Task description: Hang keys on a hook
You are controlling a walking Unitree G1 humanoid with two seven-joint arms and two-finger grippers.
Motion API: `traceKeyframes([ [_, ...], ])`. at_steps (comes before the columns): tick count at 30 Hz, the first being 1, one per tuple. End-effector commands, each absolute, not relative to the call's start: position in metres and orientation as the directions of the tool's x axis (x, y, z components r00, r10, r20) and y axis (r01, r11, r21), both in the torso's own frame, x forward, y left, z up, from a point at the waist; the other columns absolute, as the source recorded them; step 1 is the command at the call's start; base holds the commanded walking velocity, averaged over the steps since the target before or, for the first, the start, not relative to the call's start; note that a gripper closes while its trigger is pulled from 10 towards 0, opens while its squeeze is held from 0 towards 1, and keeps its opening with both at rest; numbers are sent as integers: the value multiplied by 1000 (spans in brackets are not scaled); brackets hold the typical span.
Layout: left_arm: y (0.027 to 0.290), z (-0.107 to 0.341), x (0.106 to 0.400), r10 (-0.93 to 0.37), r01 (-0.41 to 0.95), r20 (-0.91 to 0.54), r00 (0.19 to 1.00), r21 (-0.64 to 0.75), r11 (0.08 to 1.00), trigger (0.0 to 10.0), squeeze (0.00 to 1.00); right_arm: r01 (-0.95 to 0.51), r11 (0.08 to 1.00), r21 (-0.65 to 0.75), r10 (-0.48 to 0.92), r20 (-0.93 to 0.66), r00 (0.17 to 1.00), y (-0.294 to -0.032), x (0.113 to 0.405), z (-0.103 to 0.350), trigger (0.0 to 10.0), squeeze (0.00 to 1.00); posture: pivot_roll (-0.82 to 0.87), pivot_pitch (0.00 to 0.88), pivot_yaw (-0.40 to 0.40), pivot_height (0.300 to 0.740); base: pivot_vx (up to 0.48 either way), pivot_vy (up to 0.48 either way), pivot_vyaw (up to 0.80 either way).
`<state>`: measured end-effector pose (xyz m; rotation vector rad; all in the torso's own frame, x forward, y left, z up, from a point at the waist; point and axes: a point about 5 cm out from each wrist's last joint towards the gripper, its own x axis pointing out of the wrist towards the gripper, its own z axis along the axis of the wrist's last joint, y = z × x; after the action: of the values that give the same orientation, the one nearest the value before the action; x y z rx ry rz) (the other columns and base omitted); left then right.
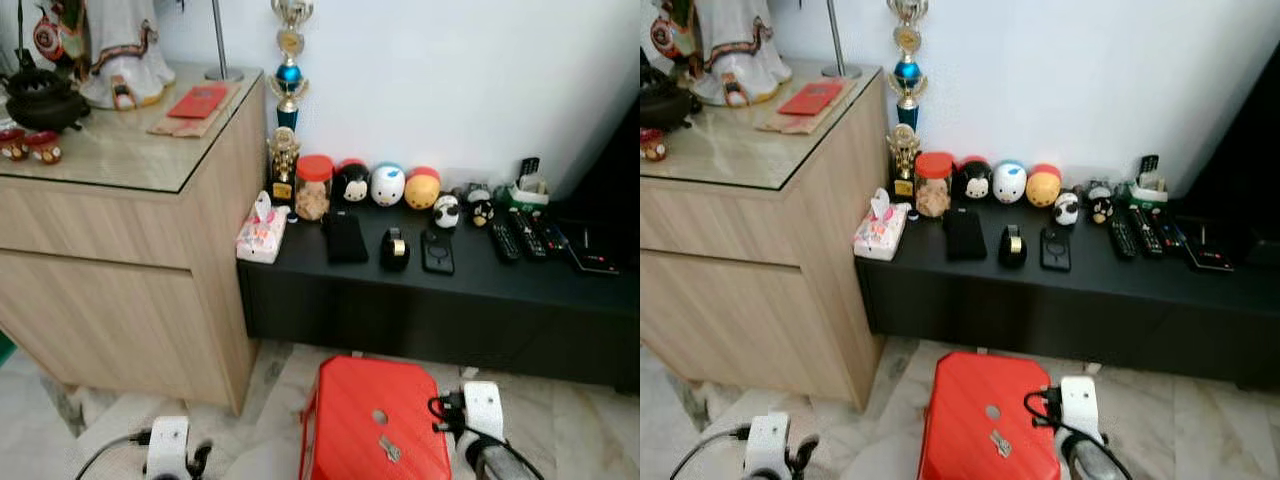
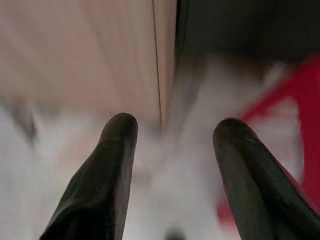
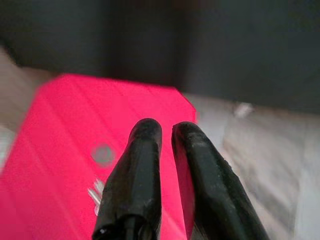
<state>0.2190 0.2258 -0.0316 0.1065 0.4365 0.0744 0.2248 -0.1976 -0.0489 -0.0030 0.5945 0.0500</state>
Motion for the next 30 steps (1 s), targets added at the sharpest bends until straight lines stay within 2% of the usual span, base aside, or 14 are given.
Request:
traceKeyframes([
  [1, 224, -23, 226, 76, -30, -370, 926, 129, 991, 10000, 0, -56, 998, 1, 48, -538, 842, -200, 226, -46, 10000, 0, -21, 0, -84, 740, 0, 0, 0],
  [3, 208, 5, 237, 24, 7, -207, 978, 148, 989, 10000, 0, -75, 997, 16, 73, -489, 869, -199, 227, -42, 10000, 0, -26, 0, -80, 740, 0, 0, 0],
  [6, 204, 9, 237, 9, 16, -178, 984, 138, 990, 10000, 0, -99, 995, 4, 89, -479, 873, -198, 228, -41, 10000, 0, -32, 0, -81, 740, 0, 0, 0],
  [8, 194, 14, 229, -14, 24, -113, 994, 84, 996, 10000, 0, -218, 974, -57, 193, -281, 940, -175, 248, -14, 10000, 0, -43, 0, -83, 740, 0, 0, 0],
  [9, 194, 14, 229, -14, 24, -113, 994, 84, 996, 10000, 0, -218, 974, -57, 193, -281, 940, -175, 248, -14, 10000, 0, -43, 0, -83, 740, 0, 0, 0],
  [11, 191, 19, 222, -28, 36, -89, 996, 87, 996, 10000, 0, -236, 915, -326, 221, -83, 972, -162, 259, 17, 10000, 0, -42, 0, -86, 740, 0, 0, 0],
  [13, 191, 21, 219, -22, 29, -85, 996, 81, 996, 10000, 0, -215, 899, -381, 223, -23, 975, -157, 257, 24, 10000, 0, -37, 0, -91, 740, 0, 0, 0],
  [16, 195, 25, 213, -12, 20, -96, 995, 77, 997, 10000, 0, -161, 929, -333, 190, 56, 980, -142, 249, 29, 10000, 0, -39, 0, -91, 740, 0, 0, 0],
  [17, 195, 26, 212, -13, 21, -97, 995, 77, 997, 10000, 0, -163, 958, -235, 174, 28, 984, -148, 254, 30, 10000, 0, -45, 0, -88, 740, 0, 0, 0],
  [18, 195, 26, 212, -13, 21, -97, 995, 77, 997, 10000, 0, -163, 958, -235, 174, 28, 984, -148, 254, 30, 10000, 0, -45, 0, -88, 740, 0, 0, 0],
  [21, 195, 33, 220, -6, 11, -74, 997, 65, 998, 10000, 0, -149, 986, -80, 145, -46, 988, -160, 258, 27, 10000, 0, -46, 0, -98, 740, 0, 0, 0],
  [26, 196, 41, 229, 3, -1, -41, 999, 61, 998, 10000, 0, -45, 997, -70, 38, -92, 995, -170, 251, 19, 10000, 0, -81, 0, -101, 740, 0, 0, 0],
  [28, 200, 42, 229, 2, 1, -49, 999, 66, 998, 10000, 0, 95, 995, -14, -96, -127, 987, -183, 245, 13, 10000, 0, -117, 0, -66, 740, 0, 0, 0],
  [30, 201, 41, 228, 2, 2, -53, 999, 68, 998, 10000, 0, 111, 994, -4, -111, -132, 985, -184, 244, 12, 10000, 0, -123, 0, -61, 740, 0, 0, 0],
])
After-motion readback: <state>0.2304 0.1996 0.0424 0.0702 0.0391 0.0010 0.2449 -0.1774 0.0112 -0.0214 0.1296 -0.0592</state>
